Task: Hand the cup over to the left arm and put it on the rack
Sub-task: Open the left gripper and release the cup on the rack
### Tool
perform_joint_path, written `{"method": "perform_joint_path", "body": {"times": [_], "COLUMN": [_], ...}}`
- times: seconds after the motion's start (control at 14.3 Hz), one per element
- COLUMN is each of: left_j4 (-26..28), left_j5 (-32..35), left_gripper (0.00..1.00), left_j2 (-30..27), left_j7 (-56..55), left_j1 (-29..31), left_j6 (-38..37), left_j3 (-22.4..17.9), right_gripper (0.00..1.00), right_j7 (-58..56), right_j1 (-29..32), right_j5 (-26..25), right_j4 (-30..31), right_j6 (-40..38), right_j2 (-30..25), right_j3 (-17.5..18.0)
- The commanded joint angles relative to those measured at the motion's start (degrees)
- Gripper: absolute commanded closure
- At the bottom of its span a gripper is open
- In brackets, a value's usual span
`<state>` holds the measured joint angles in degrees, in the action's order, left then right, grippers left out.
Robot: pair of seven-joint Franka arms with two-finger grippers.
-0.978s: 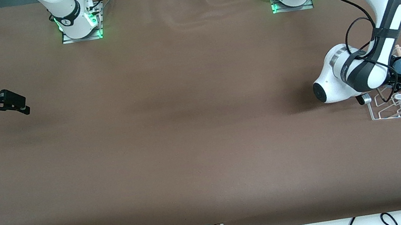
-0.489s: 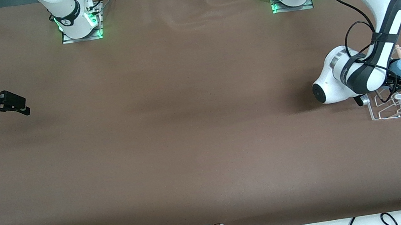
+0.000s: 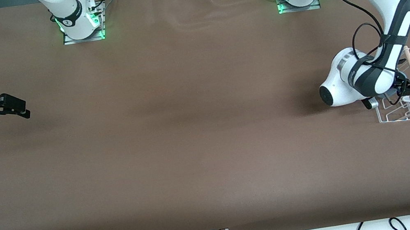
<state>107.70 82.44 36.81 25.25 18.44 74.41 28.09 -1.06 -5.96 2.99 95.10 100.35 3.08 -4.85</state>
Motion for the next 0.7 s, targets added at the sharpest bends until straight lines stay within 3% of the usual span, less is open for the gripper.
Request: {"method": "perform_joint_path", "body": {"times": [0.0,0.21,0.63], "left_j4": [-4.23,-12.57,-24.53], "left_j5": [-5.59,-17.54,-41.35], "left_gripper": [0.00,0.00,0.00], "left_j2": [-1.39,-1.74,-3.33], "left_j7": [-0.20,-0.90,-18.53], "left_j1": [0.63,-0.16,-0.07], "left_j6": [0.21,-0.14,-0.14], "left_j3": [0.91,1.18,1.71], "right_gripper": [0.01,0.01,0.01], "right_j7": [-0.87,-0.87,-0.87], "right_j1": [0.25,0.25,0.42], "right_j5": [-0.71,-0.71,-0.79], "right_j4": [-0.79,-0.79,-0.79], "right_j6": [-0.68,-0.68,-0.59], "right_j2": [0.08,0.08,0.61], "right_j3": [-0.07,-0.07,-0.16]}}
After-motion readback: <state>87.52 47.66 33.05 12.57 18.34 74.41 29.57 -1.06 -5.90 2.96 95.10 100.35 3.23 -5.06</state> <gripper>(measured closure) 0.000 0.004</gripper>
